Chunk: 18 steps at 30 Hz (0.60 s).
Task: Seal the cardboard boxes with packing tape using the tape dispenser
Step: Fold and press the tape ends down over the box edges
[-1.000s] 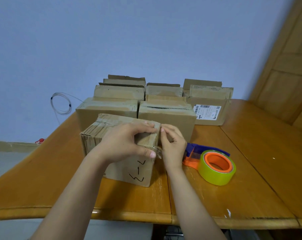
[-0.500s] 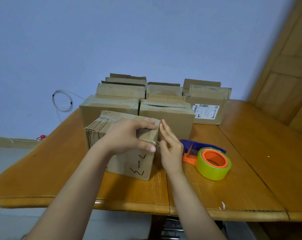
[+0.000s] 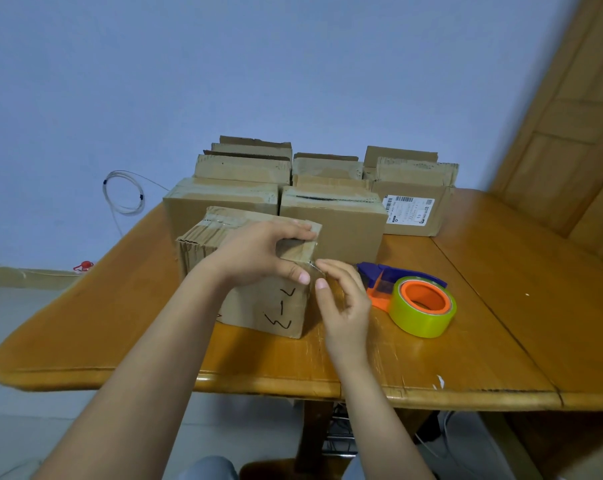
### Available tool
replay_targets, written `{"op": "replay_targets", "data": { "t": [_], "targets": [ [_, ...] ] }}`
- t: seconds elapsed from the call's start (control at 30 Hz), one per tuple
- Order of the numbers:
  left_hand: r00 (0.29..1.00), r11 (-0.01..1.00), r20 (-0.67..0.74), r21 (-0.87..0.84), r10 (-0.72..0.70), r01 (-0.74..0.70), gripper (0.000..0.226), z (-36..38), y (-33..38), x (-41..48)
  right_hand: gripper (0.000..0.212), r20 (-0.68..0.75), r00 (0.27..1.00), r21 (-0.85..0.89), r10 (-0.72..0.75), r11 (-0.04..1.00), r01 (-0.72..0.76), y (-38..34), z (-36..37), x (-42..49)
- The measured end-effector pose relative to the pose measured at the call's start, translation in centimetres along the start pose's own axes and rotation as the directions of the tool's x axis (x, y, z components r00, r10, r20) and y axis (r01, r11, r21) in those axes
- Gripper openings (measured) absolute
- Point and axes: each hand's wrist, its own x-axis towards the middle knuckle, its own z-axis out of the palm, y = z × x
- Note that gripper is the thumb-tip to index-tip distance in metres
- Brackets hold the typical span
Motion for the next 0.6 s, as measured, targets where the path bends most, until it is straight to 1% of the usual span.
{"op": "replay_targets", "data": {
  "t": [0.27,0.33,0.4,0.5,0.6],
  "targets": [
    [1.0,0.999,0.01,0.032,0.008,-0.009,0.094,0.0,-0.3,0.1,0.023,0.017,0.998,-0.02,0.055,0.998,-0.054,-0.8,-0.1,0.0],
    [1.0,0.999,0.008,0.035,0.01,-0.01,0.095,0.1,-0.4,0.2,0.028,0.007,0.995,0.006,0.104,0.995,-0.104,-0.9,-0.3,0.0],
    [1.0,1.0,0.011,0.017,0.018,-0.018,0.092,0.2,-0.5,0.3,0.035,0.021,0.994,0.002,0.109,0.994,-0.109,-1.0,-0.4,0.0],
    [1.0,1.0,0.012,0.016,0.023,-0.023,0.091,0.2,-0.5,0.3,0.03,0.048,0.997,-0.028,0.061,0.998,-0.06,-1.4,-0.2,-0.1],
    [0.999,0.999,0.021,0.026,0.031,-0.031,0.09,0.1,-0.3,0.2,0.024,0.024,0.997,-0.02,0.073,0.997,-0.073,-1.5,-0.1,-0.2]
  ]
}}
